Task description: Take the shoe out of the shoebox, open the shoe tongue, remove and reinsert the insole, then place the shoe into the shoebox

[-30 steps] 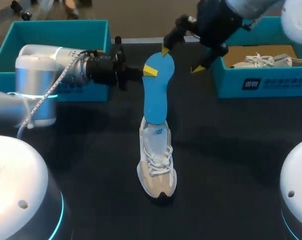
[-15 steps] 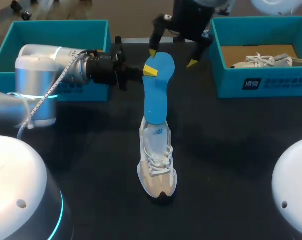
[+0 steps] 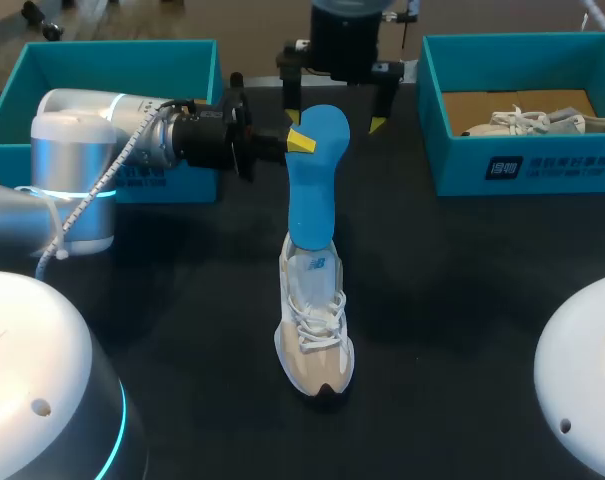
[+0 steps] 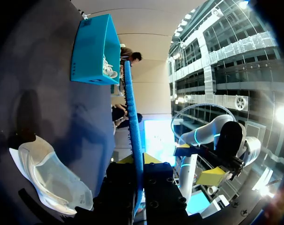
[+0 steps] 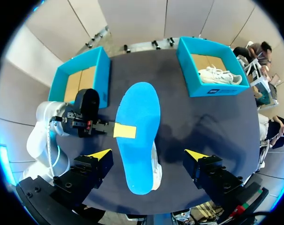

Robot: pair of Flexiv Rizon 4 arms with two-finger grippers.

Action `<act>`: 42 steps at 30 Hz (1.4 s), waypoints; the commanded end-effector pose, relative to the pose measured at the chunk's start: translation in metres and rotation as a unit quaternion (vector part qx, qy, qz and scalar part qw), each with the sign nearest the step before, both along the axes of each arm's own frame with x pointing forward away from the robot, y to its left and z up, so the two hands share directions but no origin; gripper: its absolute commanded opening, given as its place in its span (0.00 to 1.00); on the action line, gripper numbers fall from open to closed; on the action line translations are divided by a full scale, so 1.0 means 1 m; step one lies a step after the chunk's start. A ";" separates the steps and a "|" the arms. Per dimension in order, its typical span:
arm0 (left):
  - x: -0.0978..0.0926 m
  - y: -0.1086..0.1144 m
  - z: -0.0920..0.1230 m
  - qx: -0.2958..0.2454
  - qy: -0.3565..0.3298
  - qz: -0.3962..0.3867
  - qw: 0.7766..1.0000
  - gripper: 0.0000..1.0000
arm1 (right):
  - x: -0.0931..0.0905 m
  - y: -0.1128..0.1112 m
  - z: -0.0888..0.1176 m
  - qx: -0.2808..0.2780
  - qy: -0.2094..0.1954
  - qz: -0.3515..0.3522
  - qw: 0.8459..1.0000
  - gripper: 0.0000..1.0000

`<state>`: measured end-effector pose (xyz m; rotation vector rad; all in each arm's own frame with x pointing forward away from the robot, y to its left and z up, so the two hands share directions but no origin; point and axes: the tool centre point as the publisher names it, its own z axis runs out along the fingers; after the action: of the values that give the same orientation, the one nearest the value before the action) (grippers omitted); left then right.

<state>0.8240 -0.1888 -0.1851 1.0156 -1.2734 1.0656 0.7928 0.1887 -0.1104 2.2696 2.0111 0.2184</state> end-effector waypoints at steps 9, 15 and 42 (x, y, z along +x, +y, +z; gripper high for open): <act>-0.001 0.001 0.000 0.001 0.000 0.001 1.000 0.00 | -0.001 0.012 -0.006 -0.021 0.014 -0.004 1.000 1.00; -0.001 0.001 0.000 0.001 0.000 0.001 1.000 0.00 | 0.000 0.017 -0.008 -0.018 0.017 0.001 1.000 1.00; -0.001 0.001 0.000 0.001 0.000 0.001 1.000 0.00 | 0.000 0.016 -0.009 -0.011 0.022 0.003 1.000 1.00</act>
<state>0.8238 -0.1885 -0.1851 1.0157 -1.2730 1.0663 0.7924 0.2066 -0.1182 2.2663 2.0263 0.1427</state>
